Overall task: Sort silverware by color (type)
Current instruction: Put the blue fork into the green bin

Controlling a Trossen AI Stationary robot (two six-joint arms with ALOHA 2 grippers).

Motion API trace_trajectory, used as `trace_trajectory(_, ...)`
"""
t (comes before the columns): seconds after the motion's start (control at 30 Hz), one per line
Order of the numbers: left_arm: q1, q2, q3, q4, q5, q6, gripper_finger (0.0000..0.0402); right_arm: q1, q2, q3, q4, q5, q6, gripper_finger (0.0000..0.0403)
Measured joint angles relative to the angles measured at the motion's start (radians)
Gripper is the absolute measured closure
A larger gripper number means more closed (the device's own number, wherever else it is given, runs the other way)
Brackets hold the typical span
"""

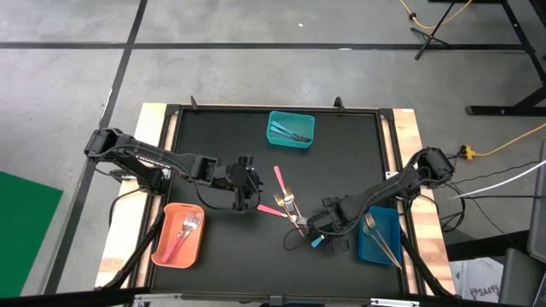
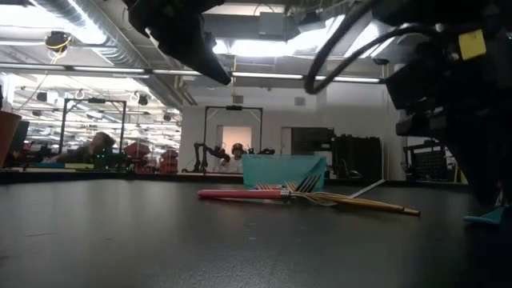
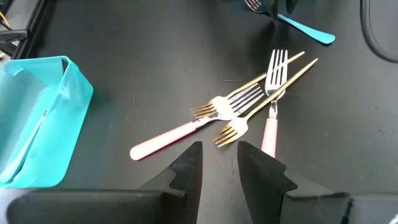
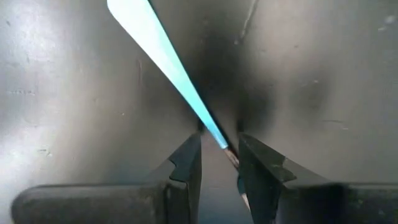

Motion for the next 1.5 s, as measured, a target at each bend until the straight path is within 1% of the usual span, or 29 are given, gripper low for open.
trace_trajectory(0.17,0.0,0.0,0.0,0.0,0.0,0.0,0.0306,0.0,0.015,-0.005,-0.001,0.001,0.0,0.0308)
trace_trajectory(0.43,0.0,0.0,0.0,0.0,0.0,0.0,0.0306,0.0,0.007,-0.062,0.03,0.019,0.0,0.0308)
trace_trajectory(0.57,0.0,0.0,0.0,0.003,0.0,0.0,0.0306,0.0,0.008,-0.063,0.034,0.038,0.0,0.0308)
trace_trajectory(0.83,0.0,0.0,0.0,0.005,0.0,0.0,0.0306,0.0,0.01,-0.066,0.048,0.04,0.0,0.0309)
trace_trajectory(0.93,0.0,0.0,0.0,0.006,0.0,0.0,0.0306,0.0,0.011,-0.067,0.049,0.041,0.0,0.0322)
trace_trajectory(1.2,0.0,0.0,0.0,0.007,0.0,0.0,0.0306,0.0,0.012,-0.068,0.052,0.043,0.0,0.0395)
trace_trajectory(1.5,0.0,0.0,0.0,0.007,-0.001,0.0,0.0306,-0.001,0.012,-0.067,0.052,0.029,-0.001,0.0401)
